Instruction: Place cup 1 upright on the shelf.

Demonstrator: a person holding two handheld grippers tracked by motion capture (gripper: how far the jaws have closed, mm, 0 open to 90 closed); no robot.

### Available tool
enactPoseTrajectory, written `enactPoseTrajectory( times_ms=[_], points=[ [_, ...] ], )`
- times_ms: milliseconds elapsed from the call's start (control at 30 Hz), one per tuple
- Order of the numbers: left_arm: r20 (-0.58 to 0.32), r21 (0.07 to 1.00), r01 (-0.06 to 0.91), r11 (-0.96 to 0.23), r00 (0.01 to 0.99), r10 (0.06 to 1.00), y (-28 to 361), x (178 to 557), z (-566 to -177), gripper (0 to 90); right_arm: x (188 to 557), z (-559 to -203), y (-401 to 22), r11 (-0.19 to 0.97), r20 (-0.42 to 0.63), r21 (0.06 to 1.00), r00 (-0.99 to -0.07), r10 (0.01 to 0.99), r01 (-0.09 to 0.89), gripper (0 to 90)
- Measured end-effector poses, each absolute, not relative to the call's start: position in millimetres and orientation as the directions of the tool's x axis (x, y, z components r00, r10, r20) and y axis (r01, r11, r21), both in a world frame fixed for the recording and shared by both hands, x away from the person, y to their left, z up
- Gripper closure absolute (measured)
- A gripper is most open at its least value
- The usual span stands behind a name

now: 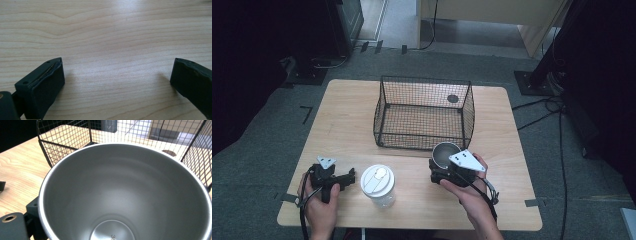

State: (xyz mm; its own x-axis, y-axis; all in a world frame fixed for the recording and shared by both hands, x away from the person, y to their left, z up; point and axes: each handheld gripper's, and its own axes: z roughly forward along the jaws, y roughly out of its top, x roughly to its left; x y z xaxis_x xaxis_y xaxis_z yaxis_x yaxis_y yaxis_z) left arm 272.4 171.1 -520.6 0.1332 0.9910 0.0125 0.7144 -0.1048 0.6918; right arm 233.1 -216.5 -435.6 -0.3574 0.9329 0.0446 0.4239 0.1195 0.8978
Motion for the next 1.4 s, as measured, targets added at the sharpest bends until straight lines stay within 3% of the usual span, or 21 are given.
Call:
enactPoseTrajectory(
  times_ms=[1400],
  points=[
    [0.013,0.692,0.714,-0.105,0.133,0.991,171,272,-521,0.0,262,-362,-201,0.124,0.022,0.929,-0.384,0.923,0.350,7.4]
  ],
)
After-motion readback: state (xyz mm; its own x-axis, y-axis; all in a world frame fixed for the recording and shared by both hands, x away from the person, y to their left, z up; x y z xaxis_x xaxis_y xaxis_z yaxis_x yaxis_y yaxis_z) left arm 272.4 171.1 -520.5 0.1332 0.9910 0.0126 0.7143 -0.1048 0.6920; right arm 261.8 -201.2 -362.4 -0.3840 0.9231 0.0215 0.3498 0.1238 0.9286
